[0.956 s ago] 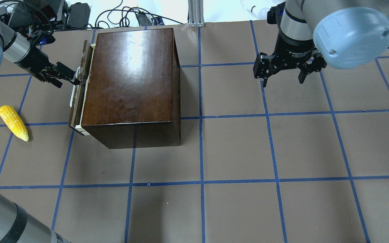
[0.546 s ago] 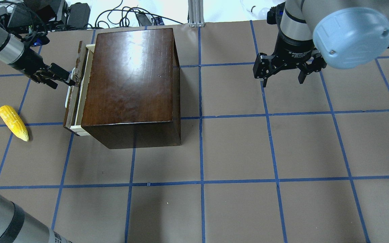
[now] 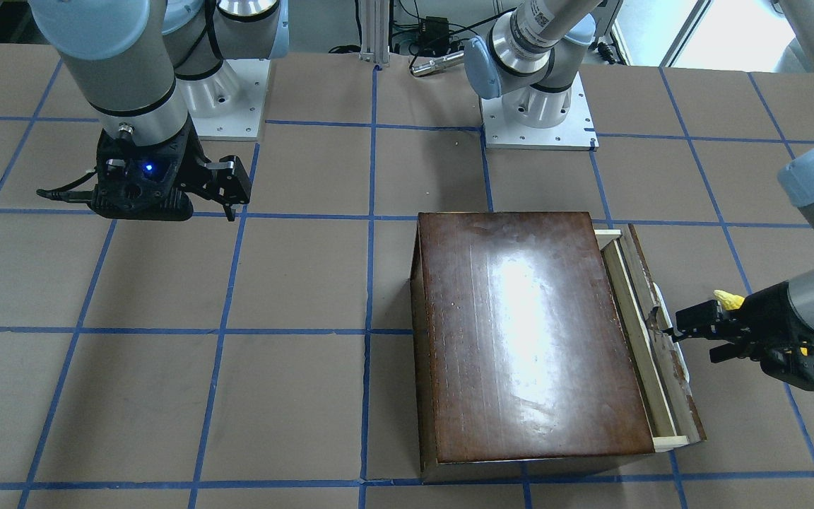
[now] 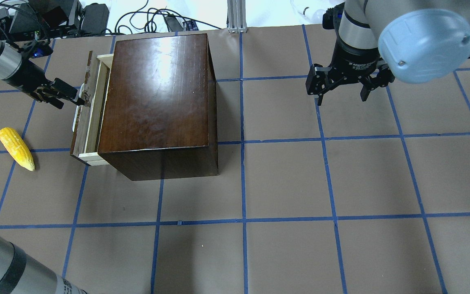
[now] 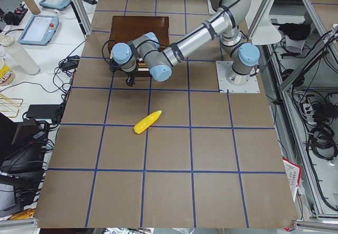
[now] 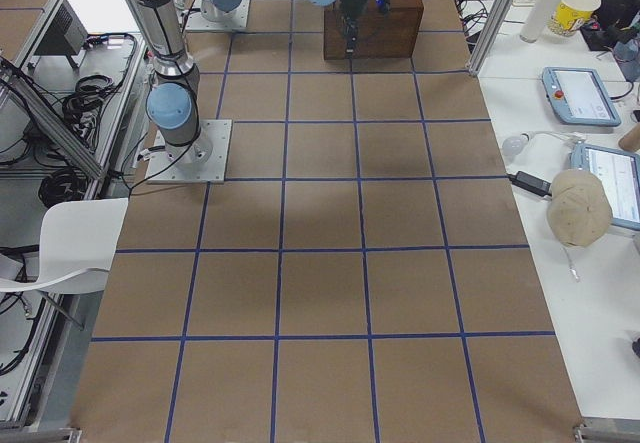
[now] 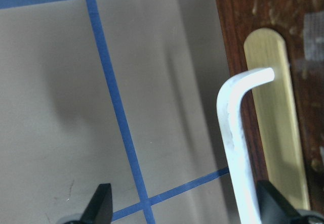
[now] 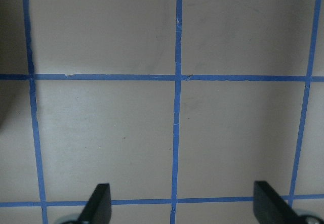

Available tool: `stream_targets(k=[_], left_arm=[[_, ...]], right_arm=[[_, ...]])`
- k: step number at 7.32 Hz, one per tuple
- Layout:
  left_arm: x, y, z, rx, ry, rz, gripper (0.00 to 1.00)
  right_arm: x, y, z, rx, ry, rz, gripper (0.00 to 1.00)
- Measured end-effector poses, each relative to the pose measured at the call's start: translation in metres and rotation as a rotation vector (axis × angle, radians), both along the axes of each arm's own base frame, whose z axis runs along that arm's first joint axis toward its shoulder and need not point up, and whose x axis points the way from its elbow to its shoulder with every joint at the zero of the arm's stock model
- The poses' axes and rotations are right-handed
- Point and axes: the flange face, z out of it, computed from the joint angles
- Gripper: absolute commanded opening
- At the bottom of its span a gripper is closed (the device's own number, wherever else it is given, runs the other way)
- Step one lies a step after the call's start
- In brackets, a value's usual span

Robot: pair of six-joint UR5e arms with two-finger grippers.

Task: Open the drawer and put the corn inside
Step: 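Pull the drawer outward from the box with the left gripper, then release the handle and move the left gripper down onto the yellow corn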

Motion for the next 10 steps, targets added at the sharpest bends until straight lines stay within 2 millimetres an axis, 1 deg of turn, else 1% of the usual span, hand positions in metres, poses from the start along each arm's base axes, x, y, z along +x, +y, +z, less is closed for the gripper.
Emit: stream_targets(k=[3, 5, 6, 9, 10], left_arm=[[0.010, 0.002, 0.001, 0.001, -0.017, -0.020, 1.00], [0.015, -0.002, 0.012, 0.010, -0.023, -0.041, 1.00], [0.017, -0.004, 0.015, 0.015, -0.018, -0.053, 1.00], [0.034, -0.002, 0.014, 0.014, -0.012, -0.060, 1.00], [0.044, 0.001, 0.017, 0.011, -0.014, -0.048, 1.00]], right_arm=[[0.000, 0.000, 0.000, 0.001, 0.000, 0.000, 1.00], [0.000, 0.000, 0.000, -0.001, 0.000, 0.000, 1.00], [0.000, 0.000, 0.000, -0.001, 0.000, 0.000, 1.00], [0.000, 0.000, 0.000, 0.000, 0.000, 0.000, 1.00], [0.000, 0.000, 0.000, 0.000, 0.000, 0.000, 1.00]])
